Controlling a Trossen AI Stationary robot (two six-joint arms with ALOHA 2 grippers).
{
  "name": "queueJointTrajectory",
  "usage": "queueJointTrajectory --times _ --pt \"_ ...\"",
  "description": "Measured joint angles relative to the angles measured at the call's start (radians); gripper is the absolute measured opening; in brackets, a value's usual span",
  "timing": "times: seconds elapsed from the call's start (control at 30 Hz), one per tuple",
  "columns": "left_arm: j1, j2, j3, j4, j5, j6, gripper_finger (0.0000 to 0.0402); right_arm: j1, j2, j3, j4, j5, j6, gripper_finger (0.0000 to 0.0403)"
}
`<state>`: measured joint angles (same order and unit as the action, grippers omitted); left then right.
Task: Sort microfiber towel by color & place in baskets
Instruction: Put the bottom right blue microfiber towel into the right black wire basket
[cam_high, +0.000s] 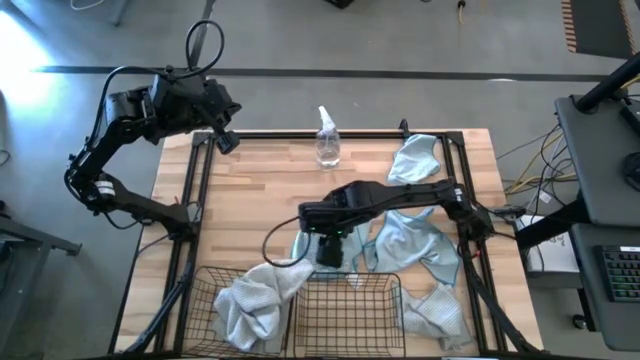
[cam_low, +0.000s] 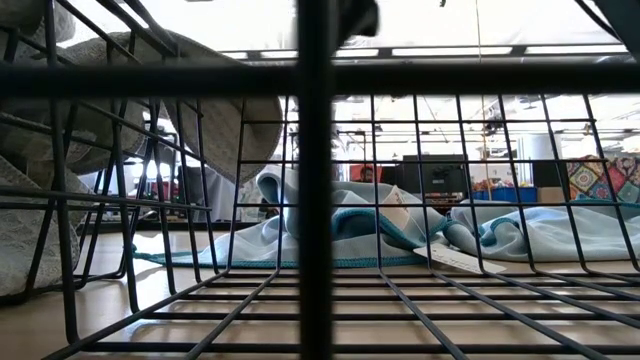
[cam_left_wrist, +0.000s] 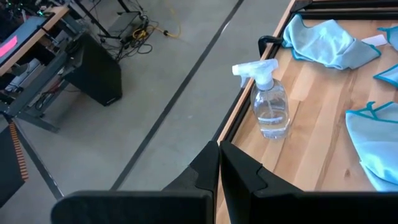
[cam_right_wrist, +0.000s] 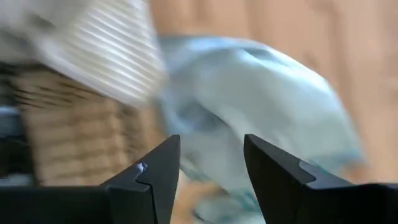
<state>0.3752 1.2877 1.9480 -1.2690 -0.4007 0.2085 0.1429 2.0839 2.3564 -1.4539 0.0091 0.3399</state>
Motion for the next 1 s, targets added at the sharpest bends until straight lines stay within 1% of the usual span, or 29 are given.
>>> queueJointTrajectory --times 0.1,0.17,0.3,0.43,0.83,1.0 --pt "0.0 0.0 0.0 -0.008 0.001 0.0 0.0 0.0 -0.01 -0.002 -0.118 0.088 0.031 0.0171" --pt "0.0 0.0 0.0 -0.008 0.001 0.0 0.0 0.0 -0.025 -0.016 -0.112 0.119 0.05 0.0171" --pt "0.0 0.0 0.0 -0.015 0.001 0.0 0.0 0.005 -0.059 -0.04 -0.114 0.121 0.061 0.0171" --pt "0.0 0.001 0.0 -0.014 0.023 0.017 0.0 0.005 -0.094 -0.12 -0.116 0.123 0.068 0.0171" --pt "0.0 0.002 0.0 -0.011 0.026 0.029 0.0 -0.013 -0.333 -0.581 -0.112 0.128 0.086 0.0171" --pt "0.0 0.002 0.0 -0.01 0.026 0.025 0.0 -0.013 -0.427 -0.796 -0.017 0.148 0.113 0.0171"
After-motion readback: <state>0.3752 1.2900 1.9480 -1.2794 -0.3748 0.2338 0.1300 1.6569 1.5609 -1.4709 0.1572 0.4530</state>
